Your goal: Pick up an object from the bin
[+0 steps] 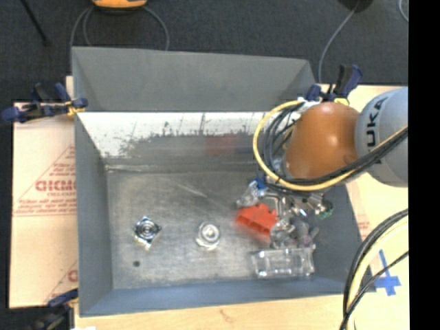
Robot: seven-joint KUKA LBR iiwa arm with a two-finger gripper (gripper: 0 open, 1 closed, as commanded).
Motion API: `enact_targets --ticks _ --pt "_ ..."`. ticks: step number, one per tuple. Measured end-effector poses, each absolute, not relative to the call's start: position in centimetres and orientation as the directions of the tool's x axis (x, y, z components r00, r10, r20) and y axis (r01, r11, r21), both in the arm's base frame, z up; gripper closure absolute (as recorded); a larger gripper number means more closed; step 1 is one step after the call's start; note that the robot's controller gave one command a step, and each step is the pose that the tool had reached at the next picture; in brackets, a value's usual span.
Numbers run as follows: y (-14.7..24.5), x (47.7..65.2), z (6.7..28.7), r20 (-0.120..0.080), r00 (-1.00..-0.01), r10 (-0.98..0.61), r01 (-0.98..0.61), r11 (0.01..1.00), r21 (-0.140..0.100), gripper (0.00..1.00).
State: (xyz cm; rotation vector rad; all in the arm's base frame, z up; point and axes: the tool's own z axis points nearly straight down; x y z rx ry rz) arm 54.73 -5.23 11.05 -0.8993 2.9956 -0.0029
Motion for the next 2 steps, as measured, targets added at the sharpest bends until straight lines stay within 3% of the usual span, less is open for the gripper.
enact_targets --ticks 1,2 --pt "-5.94 59.82 7.7 0.0 -0.536 -0.844 -0.844 0.536 -0.003 0.0" --pt "-5.8 59.96 7.84 -0.008 -0.54 -0.841 -0.841 0.54 -0.005 1.0"
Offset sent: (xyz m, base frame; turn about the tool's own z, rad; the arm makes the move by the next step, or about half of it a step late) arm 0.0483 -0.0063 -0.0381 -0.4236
